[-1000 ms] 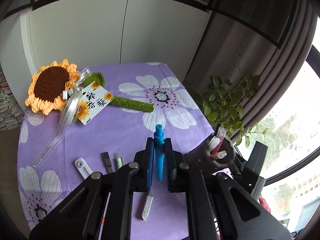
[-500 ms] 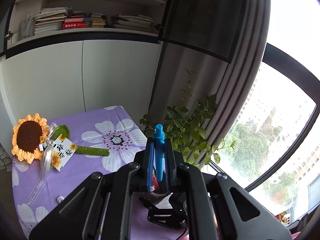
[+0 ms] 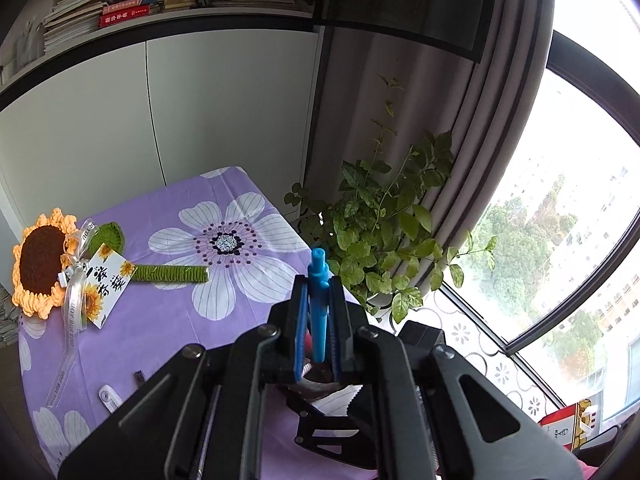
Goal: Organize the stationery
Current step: 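Lift the blue pen with the left gripper and insert it into the cup, then open the left gripper to release the blue pen in the cup, then grasp the light green pen with the left gripper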
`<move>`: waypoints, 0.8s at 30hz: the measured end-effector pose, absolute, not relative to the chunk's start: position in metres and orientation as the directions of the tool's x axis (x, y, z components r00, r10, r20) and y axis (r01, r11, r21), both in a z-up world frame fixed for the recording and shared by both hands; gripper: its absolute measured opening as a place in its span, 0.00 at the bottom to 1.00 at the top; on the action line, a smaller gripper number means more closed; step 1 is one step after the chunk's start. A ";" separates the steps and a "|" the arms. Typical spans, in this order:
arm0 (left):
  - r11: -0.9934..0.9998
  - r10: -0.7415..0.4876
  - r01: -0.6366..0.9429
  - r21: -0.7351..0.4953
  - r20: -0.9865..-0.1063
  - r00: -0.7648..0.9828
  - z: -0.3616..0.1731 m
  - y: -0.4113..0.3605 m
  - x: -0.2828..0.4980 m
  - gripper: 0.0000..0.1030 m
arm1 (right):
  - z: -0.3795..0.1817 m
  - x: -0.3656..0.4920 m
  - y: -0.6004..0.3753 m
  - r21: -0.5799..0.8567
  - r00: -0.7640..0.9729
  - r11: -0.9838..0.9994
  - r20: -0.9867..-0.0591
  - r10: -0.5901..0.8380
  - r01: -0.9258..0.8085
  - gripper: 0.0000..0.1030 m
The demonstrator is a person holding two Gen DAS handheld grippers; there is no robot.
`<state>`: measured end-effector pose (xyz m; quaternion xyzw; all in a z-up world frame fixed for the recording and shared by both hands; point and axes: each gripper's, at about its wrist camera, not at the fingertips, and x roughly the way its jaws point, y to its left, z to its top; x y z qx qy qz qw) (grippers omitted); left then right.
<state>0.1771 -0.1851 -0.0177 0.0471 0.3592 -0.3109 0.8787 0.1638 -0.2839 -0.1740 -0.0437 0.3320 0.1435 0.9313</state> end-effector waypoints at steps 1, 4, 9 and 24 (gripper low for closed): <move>0.798 -0.514 0.586 -0.142 -0.667 0.540 -0.020 -0.186 0.177 0.08 | -0.174 0.164 -0.284 0.015 0.738 0.955 -0.631 0.239 -0.296 0.71; 0.791 -0.514 0.595 -0.141 -0.681 0.522 -0.026 -0.189 0.175 0.08 | -0.174 0.163 -0.284 0.015 0.738 0.955 -0.631 0.239 -0.296 0.71; 0.783 -0.508 0.605 -0.145 -0.710 0.488 -0.035 -0.189 0.174 0.08 | -0.174 0.163 -0.284 0.015 0.738 0.955 -0.631 0.239 -0.296 0.71; 0.924 -0.373 0.320 -0.209 -0.676 0.636 -0.024 -0.066 0.194 0.45 | -0.174 0.162 -0.284 0.013 0.739 0.955 -0.630 0.238 -0.296 0.71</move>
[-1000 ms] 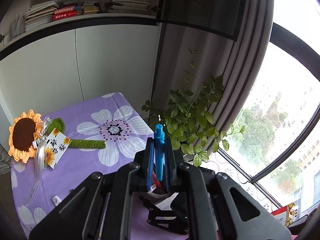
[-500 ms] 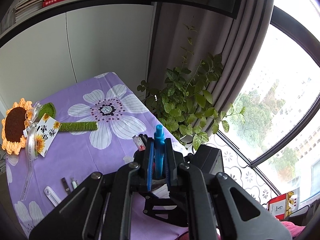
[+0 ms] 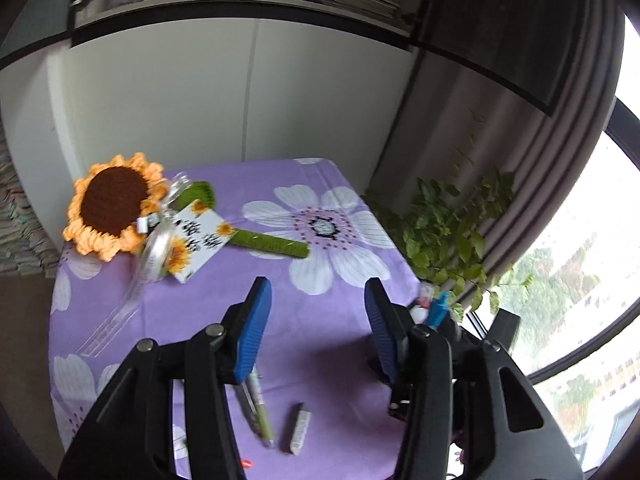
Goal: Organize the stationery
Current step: 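Grasp the light green pen with the left gripper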
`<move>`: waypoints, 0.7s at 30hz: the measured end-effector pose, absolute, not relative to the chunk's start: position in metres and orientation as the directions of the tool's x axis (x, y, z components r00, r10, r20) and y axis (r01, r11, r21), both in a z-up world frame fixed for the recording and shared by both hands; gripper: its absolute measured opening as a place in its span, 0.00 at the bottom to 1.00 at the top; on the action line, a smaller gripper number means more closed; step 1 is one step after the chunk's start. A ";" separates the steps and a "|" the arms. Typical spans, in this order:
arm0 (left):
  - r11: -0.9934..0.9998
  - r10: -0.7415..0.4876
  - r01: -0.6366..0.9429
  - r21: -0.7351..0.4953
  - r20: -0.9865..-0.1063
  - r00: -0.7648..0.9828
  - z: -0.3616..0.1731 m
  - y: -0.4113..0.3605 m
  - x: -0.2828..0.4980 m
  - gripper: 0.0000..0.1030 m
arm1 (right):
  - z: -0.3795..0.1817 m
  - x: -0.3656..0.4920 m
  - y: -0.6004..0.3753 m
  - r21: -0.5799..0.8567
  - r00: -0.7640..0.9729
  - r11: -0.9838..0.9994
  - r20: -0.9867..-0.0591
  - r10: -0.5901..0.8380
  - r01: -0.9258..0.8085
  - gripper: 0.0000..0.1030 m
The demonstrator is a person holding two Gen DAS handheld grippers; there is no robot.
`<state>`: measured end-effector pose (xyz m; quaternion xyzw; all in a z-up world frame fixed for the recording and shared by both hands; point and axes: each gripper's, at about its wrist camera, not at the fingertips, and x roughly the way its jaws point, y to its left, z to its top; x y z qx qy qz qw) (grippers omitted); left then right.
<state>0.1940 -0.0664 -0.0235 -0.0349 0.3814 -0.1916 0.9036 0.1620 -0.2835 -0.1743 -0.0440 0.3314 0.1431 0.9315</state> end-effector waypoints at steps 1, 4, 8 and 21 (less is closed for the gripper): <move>0.932 -0.356 0.290 -0.216 -0.691 0.629 -0.031 -0.058 0.198 0.45 | -0.174 0.161 -0.283 0.014 0.739 0.955 -0.630 0.238 -0.296 0.71; 0.945 -0.324 0.240 -0.224 -0.753 0.573 -0.060 -0.048 0.207 0.43 | -0.174 0.161 -0.284 0.015 0.739 0.955 -0.630 0.239 -0.297 0.71; 0.937 -0.341 0.246 -0.249 -0.807 0.482 -0.095 -0.055 0.217 0.37 | -0.174 0.160 -0.283 0.013 0.739 0.955 -0.630 0.238 -0.296 0.71; 0.955 -0.281 0.185 -0.232 -0.908 0.312 -0.163 -0.059 0.256 0.34 | -0.175 0.161 -0.285 0.014 0.740 0.956 -0.630 0.237 -0.295 0.71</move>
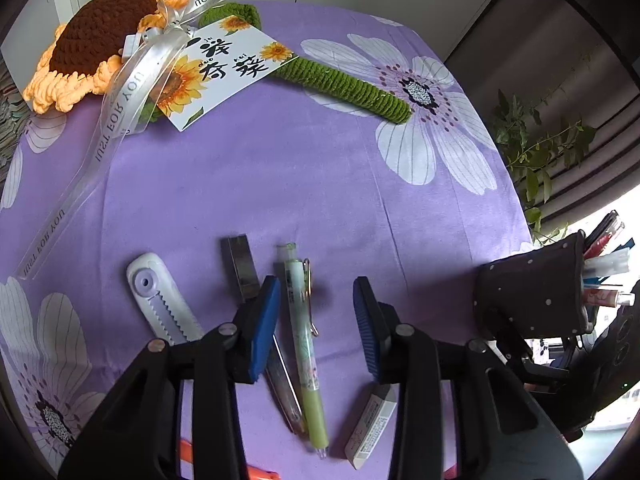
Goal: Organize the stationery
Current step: 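Grasp the light green pen with the left gripper, then lift the green pen with the left gripper and insert it into the cup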
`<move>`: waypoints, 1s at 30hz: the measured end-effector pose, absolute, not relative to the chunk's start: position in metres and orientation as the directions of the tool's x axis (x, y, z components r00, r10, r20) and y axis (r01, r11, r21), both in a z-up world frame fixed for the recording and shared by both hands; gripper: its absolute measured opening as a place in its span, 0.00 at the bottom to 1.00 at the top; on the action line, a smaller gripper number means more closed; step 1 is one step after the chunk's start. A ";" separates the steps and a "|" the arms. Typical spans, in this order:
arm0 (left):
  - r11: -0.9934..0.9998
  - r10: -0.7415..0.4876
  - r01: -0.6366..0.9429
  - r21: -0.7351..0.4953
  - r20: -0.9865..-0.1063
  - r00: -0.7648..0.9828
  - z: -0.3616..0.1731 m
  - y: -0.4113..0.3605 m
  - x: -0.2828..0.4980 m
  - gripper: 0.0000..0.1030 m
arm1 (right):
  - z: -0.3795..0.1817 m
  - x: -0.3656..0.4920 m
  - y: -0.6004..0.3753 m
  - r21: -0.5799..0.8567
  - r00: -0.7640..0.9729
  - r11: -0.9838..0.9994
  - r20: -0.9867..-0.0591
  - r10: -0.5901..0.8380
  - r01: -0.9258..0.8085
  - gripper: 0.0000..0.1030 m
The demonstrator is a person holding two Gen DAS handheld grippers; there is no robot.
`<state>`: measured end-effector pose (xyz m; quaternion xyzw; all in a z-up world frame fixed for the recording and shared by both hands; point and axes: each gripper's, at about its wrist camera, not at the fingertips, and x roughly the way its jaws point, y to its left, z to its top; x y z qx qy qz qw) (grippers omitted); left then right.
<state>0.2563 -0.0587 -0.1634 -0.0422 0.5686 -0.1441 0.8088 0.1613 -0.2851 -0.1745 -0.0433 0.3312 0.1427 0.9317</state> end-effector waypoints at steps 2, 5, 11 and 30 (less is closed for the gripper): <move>0.957 -0.270 0.191 -0.219 -0.912 0.308 -0.166 -0.061 0.259 0.33 | -0.174 0.161 -0.285 0.013 0.740 0.956 -0.630 0.237 -0.294 0.71; 0.960 -0.256 0.195 -0.202 -0.915 0.313 -0.168 -0.063 0.261 0.28 | -0.174 0.161 -0.285 0.013 0.740 0.956 -0.630 0.236 -0.294 0.71; 0.968 -0.208 0.208 -0.144 -0.921 0.330 -0.170 -0.066 0.259 0.12 | -0.174 0.162 -0.285 0.013 0.740 0.956 -0.630 0.236 -0.294 0.71; 0.914 -0.368 0.361 -0.184 -0.751 0.548 -0.058 -0.081 0.195 0.11 | -0.174 0.161 -0.286 0.013 0.740 0.956 -0.629 0.237 -0.295 0.71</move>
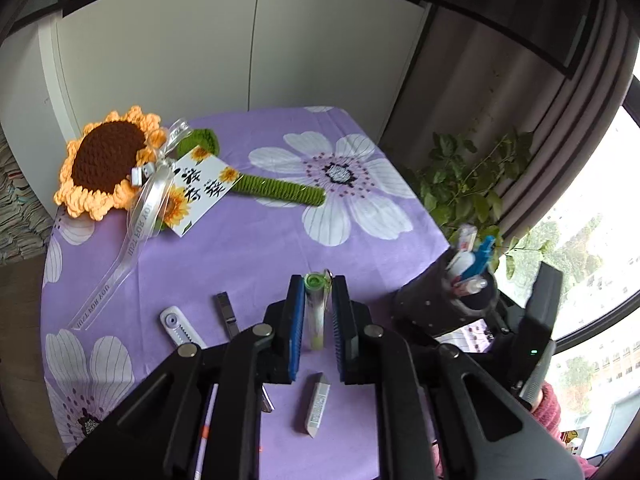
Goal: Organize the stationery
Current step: 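Lift the green pen with the left gripper and insert it into the cup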
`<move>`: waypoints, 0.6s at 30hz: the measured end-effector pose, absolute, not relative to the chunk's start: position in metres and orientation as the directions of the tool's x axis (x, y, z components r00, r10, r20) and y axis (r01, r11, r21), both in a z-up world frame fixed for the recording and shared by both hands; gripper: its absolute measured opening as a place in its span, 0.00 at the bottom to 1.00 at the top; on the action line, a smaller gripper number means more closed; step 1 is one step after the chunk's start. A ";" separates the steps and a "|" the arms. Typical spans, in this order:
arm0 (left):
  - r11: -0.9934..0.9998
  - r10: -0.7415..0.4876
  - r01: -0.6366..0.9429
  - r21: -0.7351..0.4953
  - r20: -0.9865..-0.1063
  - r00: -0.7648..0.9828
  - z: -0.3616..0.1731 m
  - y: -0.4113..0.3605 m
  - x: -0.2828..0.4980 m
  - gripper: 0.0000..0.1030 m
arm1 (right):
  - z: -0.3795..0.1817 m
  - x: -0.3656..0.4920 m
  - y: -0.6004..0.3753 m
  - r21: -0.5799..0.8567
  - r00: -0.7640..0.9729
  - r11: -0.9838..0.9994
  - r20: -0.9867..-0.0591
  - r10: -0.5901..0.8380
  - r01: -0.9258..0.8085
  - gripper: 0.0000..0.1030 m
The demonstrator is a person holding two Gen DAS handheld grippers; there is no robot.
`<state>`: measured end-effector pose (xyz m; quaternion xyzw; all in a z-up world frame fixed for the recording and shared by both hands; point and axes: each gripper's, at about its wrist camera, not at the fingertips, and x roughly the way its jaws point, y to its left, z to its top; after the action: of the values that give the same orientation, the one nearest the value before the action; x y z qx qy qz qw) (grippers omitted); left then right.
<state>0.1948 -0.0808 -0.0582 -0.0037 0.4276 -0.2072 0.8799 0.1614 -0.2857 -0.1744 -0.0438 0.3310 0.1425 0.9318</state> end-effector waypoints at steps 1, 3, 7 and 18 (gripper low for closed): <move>0.907 -0.383 0.379 -0.183 -0.734 0.561 -0.048 -0.083 0.190 0.11 | -0.174 0.161 -0.286 0.012 0.740 0.956 -0.629 0.236 -0.295 0.71; 0.893 -0.409 0.415 -0.173 -0.697 0.589 -0.029 -0.091 0.180 0.11 | -0.174 0.161 -0.286 0.013 0.740 0.955 -0.629 0.237 -0.295 0.71; 0.854 -0.482 0.490 -0.174 -0.620 0.619 0.010 -0.104 0.165 0.11 | -0.174 0.162 -0.286 0.013 0.740 0.955 -0.629 0.237 -0.295 0.71; 0.769 -0.583 0.624 -0.138 -0.552 0.596 0.050 -0.162 0.158 0.11 | -0.174 0.161 -0.286 0.013 0.740 0.955 -0.629 0.237 -0.295 0.71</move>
<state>0.1579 -0.1624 0.0500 0.0345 0.2960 -0.3380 0.8927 0.1614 -0.2857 -0.1745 -0.0436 0.3311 0.1427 0.9317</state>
